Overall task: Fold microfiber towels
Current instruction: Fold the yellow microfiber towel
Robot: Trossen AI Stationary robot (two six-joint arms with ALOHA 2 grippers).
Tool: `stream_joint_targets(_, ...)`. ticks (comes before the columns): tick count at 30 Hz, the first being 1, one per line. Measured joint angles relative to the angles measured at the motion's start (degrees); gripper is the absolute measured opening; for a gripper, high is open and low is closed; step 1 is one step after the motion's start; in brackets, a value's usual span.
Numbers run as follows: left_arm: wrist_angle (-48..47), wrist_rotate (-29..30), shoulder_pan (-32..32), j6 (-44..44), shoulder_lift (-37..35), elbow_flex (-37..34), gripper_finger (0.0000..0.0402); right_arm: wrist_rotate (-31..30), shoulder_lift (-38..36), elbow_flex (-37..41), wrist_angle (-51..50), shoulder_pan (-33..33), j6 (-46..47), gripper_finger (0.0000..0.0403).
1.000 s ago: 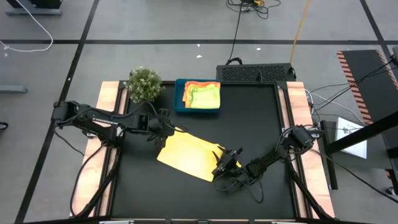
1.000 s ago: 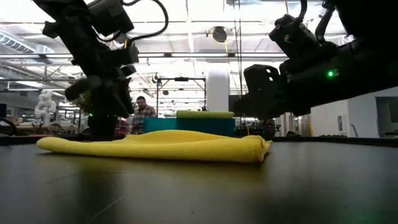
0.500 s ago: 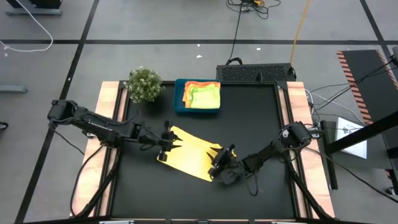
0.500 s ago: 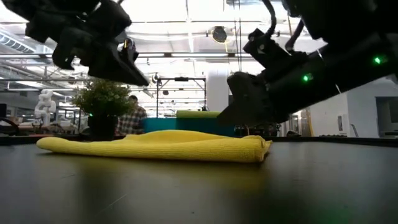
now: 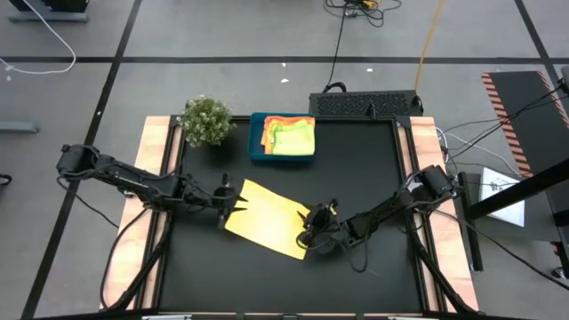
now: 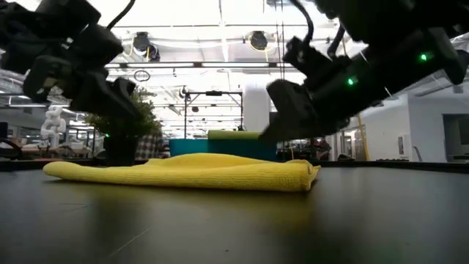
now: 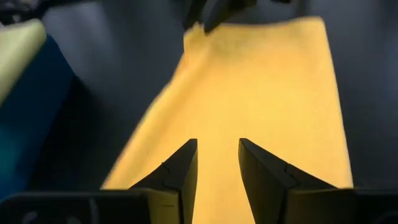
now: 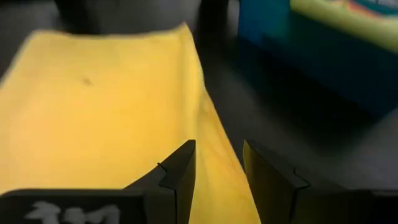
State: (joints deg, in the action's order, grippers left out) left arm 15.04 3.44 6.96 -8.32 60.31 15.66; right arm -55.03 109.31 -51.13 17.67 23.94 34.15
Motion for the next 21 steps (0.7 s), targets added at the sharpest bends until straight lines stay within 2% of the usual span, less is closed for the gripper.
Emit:
stream_joint_targets(3, 0.3, -0.1, -0.3, 1.2, -0.4, -1.9, 0.0120, 1.7, 0.0, 0.0, -5.8, -0.3, 5.4, 0.0125)
stream_joint_targets(8, 0.2, -1.2, -0.7, 2.9, 0.4, -3.8, 0.0120, 2.8, -0.1, 0.0, -9.7, -0.3, 8.4, 0.0125)
stream_joint_targets(16, -3.0, -8.5, -0.7, 4.4, 0.5, -4.3, 0.0120, 2.9, 0.0, 0.0, -14.8, -0.3, 12.9, 0.0125)
stream_joint_targets(21, -6.1, -9.5, -0.6, 4.5, 0.9, -4.3, 0.0120, 2.8, 0.0, 0.0, -19.9, -0.3, 17.7, 0.0125)
